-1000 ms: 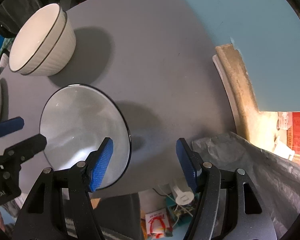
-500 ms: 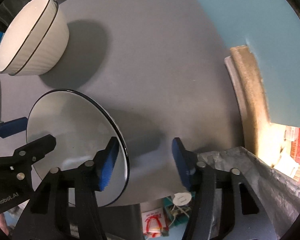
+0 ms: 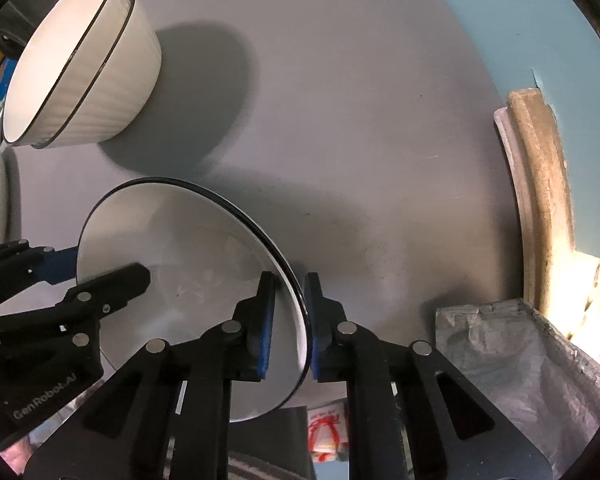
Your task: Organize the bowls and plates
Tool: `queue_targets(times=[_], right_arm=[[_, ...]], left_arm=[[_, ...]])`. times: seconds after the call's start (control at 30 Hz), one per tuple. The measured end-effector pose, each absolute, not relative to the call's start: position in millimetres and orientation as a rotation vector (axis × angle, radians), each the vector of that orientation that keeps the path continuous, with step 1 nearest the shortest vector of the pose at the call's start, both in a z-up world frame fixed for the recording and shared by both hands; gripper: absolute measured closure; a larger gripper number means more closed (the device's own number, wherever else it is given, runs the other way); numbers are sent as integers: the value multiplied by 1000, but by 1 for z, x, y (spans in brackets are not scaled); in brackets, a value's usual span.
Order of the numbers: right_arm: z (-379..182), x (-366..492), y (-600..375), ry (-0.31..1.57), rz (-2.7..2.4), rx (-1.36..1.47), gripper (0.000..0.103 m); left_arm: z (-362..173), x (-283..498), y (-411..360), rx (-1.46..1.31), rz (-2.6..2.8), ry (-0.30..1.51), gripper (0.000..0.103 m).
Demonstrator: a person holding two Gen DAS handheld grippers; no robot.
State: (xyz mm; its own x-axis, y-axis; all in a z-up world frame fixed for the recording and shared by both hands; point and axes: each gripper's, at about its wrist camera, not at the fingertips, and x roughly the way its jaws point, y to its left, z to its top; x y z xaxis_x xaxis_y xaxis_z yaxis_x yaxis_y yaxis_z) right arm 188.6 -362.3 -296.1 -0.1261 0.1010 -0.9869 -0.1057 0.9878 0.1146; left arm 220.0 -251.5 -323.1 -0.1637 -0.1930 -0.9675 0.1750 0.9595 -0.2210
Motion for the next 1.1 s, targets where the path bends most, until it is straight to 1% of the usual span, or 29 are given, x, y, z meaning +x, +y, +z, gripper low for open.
queue_targets(times=[0.2, 0.27, 0.33, 0.43, 0.67, 0.8, 1.1], right_arm=[[-294, 195, -367, 1696, 181, 14, 91], [-293, 195, -367, 1696, 180, 14, 91], [-293, 196, -368, 1695, 180, 17, 91], [-291, 204, -369, 1701, 181, 24, 91], [-287, 219, -377, 1708, 183, 93, 95], [-285, 218, -371, 1707, 192, 71, 95], [-255, 230, -358, 1698, 204, 43, 95]], left_arm=[[-328, 218, -254, -36, -330, 1726, 80], [-330, 216, -252, -39, -339, 1725, 84], [-330, 215, -255, -35, -353, 1725, 90], [-330, 213, -258, -25, -368, 1726, 94], [-328, 214, -253, -39, -351, 1731, 94], [-326, 221, -245, -35, -344, 1729, 94], [-297, 224, -224, -74, -327, 1713, 94]])
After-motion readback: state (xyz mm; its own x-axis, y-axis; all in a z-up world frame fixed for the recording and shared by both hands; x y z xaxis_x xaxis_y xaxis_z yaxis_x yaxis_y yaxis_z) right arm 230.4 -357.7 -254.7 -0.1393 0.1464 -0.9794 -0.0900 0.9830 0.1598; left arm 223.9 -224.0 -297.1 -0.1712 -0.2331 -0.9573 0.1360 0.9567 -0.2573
